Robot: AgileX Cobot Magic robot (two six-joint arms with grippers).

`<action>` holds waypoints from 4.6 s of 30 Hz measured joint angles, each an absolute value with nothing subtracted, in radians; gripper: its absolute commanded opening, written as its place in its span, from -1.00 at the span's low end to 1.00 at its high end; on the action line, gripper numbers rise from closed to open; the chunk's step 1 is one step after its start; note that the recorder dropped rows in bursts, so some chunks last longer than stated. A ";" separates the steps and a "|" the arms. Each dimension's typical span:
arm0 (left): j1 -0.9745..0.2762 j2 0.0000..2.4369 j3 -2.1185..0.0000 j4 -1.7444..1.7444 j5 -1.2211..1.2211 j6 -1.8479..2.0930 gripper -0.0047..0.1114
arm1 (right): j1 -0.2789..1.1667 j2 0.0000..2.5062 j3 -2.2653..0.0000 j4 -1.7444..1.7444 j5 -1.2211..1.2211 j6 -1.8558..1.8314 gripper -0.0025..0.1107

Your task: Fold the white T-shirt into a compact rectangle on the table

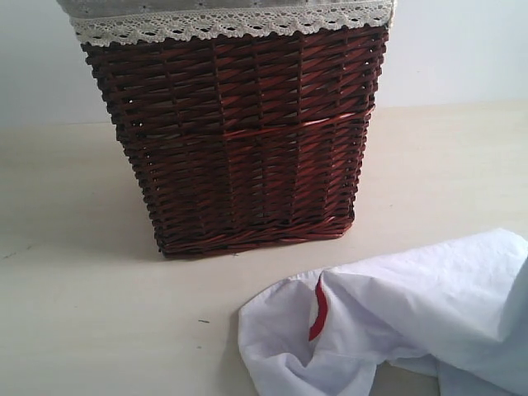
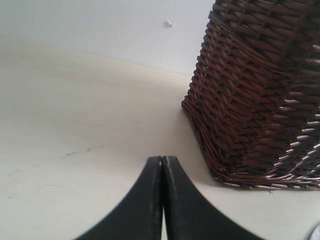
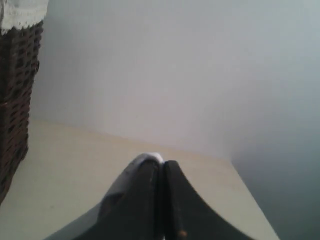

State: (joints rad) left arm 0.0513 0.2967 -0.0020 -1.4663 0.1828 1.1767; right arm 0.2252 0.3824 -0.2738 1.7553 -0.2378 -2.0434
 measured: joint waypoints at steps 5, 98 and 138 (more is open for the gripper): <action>0.051 0.297 -0.002 -1.466 0.183 1.177 -0.92 | 0.225 0.586 -0.314 1.754 -0.140 -2.061 -0.96; 0.051 0.297 -0.002 -1.466 0.183 1.177 -0.92 | 0.575 2.038 -1.438 1.113 0.012 -1.614 -0.86; 0.051 0.297 -0.002 -1.466 0.183 1.177 -0.92 | 0.837 2.066 -1.254 0.283 0.773 -0.861 -0.87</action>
